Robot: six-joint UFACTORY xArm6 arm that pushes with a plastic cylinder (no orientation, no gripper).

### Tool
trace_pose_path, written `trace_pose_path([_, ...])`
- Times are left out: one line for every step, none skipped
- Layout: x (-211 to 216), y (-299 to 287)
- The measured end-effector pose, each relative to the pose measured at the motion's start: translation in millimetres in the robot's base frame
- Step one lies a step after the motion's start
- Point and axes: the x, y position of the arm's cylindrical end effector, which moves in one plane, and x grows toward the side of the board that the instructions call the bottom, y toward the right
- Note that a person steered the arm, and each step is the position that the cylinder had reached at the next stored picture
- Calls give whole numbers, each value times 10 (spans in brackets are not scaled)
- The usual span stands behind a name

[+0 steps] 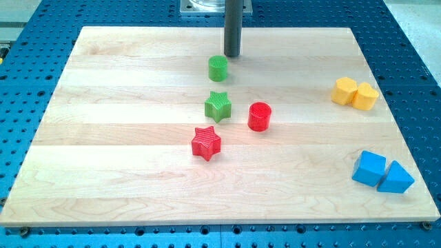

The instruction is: Move the green circle above the green star

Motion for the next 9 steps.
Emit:
trace_pose_path([-201,-38])
trace_pose_path([198,-193])
trace_pose_path([435,-259])
trace_pose_path([451,-260])
trace_pose_path([906,-264])
trace_pose_path([1067,-264])
trace_pose_path([987,-182])
trace_pose_path([1124,287])
trace_pose_path([1627,560])
